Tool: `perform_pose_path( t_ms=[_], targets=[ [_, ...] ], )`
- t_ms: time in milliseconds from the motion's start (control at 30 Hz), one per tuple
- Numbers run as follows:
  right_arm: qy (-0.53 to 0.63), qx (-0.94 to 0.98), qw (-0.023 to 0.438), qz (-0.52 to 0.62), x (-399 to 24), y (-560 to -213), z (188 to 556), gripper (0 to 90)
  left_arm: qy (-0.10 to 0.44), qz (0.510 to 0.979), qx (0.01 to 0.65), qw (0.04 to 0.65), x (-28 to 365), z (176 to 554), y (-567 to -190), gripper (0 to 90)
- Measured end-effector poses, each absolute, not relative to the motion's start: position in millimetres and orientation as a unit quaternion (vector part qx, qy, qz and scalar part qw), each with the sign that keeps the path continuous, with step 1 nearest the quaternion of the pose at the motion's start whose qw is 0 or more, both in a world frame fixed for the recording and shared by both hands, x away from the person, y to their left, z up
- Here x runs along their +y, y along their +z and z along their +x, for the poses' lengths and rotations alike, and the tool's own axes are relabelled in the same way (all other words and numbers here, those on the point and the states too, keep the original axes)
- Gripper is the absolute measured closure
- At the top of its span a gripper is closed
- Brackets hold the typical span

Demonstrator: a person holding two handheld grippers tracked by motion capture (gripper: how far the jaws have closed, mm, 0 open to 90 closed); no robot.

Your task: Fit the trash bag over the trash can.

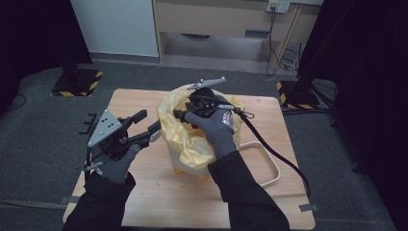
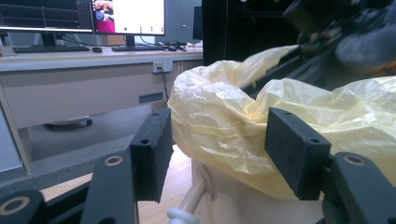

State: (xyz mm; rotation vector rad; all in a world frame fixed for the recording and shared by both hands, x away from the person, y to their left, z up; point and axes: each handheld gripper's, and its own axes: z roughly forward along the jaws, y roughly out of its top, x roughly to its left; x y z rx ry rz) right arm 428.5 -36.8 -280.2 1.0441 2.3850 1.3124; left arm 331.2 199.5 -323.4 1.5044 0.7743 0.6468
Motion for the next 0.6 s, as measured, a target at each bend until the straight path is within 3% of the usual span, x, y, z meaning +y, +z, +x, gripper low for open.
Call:
perform_pose_path(
  t_ms=[600],
  targets=[
    [0.632, 0.686, 0.217, 0.289, -60, -246, 405, 46.1, 0.286, 0.643, 0.349, 0.619, 210, 332, -322, 40.8]
  ],
)
